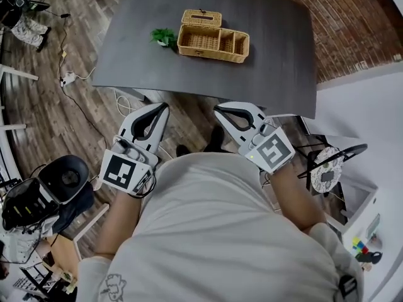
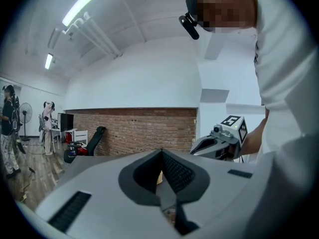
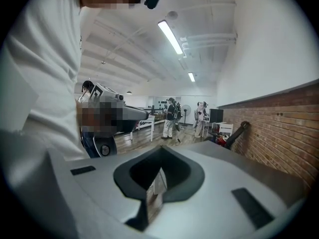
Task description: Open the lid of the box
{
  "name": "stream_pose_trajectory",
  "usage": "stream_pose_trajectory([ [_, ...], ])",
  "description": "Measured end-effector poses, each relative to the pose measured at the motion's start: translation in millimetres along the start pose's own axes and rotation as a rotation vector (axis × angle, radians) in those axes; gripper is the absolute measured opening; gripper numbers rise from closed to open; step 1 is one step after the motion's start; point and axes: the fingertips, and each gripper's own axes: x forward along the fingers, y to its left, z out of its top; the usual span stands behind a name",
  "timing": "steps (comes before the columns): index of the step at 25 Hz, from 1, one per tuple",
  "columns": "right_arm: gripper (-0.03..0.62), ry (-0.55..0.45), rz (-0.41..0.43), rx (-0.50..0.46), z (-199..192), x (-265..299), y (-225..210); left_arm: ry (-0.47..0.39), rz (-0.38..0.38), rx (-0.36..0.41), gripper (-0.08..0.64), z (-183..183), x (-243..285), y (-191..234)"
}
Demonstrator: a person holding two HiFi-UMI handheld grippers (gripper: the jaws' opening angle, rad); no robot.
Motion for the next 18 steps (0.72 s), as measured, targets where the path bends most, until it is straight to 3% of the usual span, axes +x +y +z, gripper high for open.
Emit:
stream_pose_trajectory([
  [18, 0.006, -0.015, -0.075, -0.001, 13, 29, 65, -0.047, -0.038, 0.015, 0.011, -9, -73, 17],
])
